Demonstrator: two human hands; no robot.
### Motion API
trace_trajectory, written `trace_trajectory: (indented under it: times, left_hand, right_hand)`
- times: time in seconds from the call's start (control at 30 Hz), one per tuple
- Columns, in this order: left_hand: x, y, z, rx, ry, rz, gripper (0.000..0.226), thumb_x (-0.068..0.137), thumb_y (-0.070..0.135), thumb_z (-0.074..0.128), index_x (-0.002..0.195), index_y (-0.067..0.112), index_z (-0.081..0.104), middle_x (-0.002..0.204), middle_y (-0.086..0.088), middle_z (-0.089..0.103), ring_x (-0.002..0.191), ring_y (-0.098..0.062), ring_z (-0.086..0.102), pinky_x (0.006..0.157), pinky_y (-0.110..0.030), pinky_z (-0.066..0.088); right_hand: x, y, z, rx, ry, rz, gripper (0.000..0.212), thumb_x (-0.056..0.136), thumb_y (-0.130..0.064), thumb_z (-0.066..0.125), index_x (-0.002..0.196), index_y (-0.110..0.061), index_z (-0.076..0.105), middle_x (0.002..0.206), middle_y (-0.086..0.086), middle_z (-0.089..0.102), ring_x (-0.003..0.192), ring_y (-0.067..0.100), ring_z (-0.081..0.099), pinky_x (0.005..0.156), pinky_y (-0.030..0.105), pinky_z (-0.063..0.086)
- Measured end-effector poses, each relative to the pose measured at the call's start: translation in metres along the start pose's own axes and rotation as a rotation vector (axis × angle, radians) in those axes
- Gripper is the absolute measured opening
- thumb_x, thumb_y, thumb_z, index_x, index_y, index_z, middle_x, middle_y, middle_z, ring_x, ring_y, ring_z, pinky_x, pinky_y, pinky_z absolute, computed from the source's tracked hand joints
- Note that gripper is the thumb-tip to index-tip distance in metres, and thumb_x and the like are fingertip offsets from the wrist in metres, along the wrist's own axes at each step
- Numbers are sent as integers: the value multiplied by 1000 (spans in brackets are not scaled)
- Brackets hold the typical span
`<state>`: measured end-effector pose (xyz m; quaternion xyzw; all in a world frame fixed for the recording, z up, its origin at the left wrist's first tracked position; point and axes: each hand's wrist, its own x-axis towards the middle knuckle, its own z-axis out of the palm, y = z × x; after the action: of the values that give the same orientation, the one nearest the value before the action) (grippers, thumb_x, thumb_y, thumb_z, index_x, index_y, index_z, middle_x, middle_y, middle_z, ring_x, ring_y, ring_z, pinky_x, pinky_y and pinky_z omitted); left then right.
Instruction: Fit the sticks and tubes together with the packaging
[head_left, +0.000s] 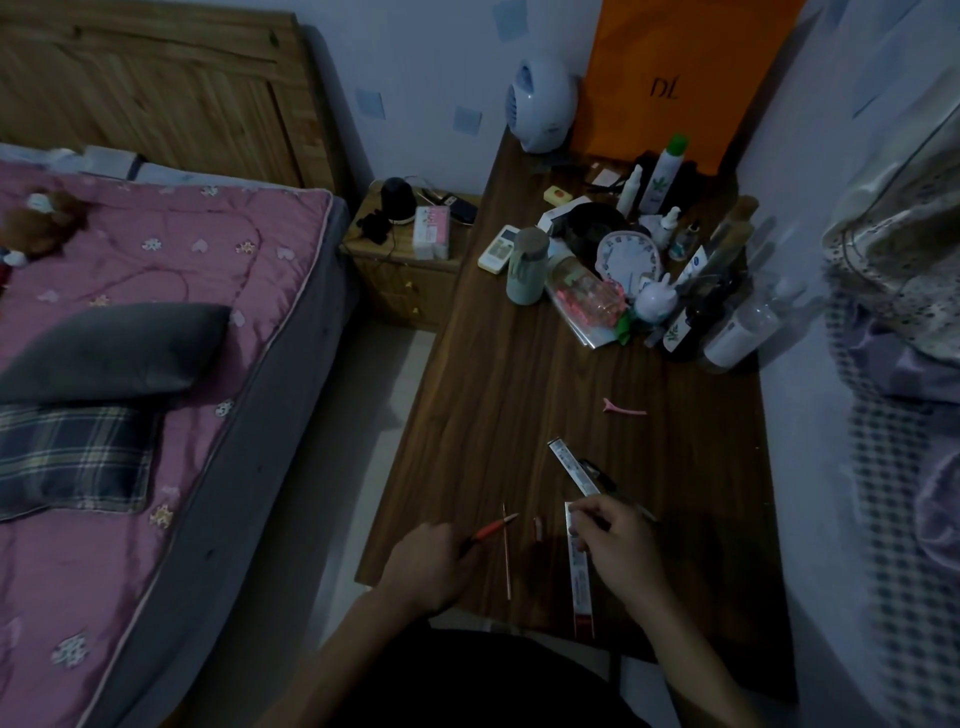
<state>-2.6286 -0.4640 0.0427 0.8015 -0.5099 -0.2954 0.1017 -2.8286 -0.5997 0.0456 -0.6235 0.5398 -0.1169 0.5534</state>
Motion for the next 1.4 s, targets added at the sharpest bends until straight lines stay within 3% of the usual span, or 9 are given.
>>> trace_trajectory:
  times: [0.2,0.33,0.43,0.5,0.7,0.97,1.07,1.2,1.4]
  left_hand:
    - [11,-14,10,3,-2,-100,39,89,47,46,66,17,57,71,-8,70,70,-25,68,52,-26,34]
    - [19,-18,18,0,-30,-174,45,89,45,50,51,22,46,47,6,50,41,0,51,35,-14,28]
    - [23,-21,22,-36,-56,-211,47,87,46,53,48,23,44,40,9,41,32,4,44,33,-12,32]
    - [25,-24,24,-44,-71,-240,45,84,53,51,51,22,45,44,9,44,34,1,40,33,-14,22]
    - [29,-29,25,-47,-103,-251,47,83,55,50,49,23,45,43,10,42,34,2,37,35,-16,21]
    - [22,-33,19,-93,-152,-249,46,87,54,47,55,21,51,54,7,55,50,-10,56,45,-25,36]
    - [19,-33,14,-72,-121,-248,48,87,56,47,53,23,47,52,9,48,46,-6,48,46,-25,34]
    - [15,-32,12,-84,-104,-231,45,87,55,45,56,22,51,53,8,51,50,-11,53,49,-25,35]
    - [6,-30,13,-95,-109,-250,43,87,54,49,69,17,61,62,2,60,57,-15,59,50,-28,40]
  right_hand:
    - [22,30,20,-192,-52,90,13,92,-23,64,83,-32,67,81,-5,72,75,16,70,68,35,58]
    - [40,40,35,-355,-66,81,21,91,-26,62,72,-34,62,75,-11,68,68,4,64,57,24,48]
    - [53,45,45,-431,-74,108,16,90,-30,62,75,-33,63,77,-13,67,70,2,62,56,21,43]
    - [59,47,52,-491,-66,122,9,90,-32,63,82,-30,65,77,-13,65,73,4,62,55,20,41]
    - [67,47,72,-694,-4,113,12,88,-33,66,93,-22,68,91,-3,69,85,16,67,71,30,55]
    - [65,39,85,-791,23,118,22,88,-35,68,102,-18,65,100,5,67,94,22,67,70,28,46]
    - [63,32,83,-704,-6,146,17,89,-31,65,99,-18,66,86,-1,63,84,17,64,63,25,41]
    - [51,13,71,-114,-25,202,11,88,-21,66,92,-30,71,94,-8,73,76,1,62,60,16,43]
    - [12,-16,50,292,-27,88,17,74,-35,73,91,-35,75,90,-6,77,83,13,74,75,35,59]
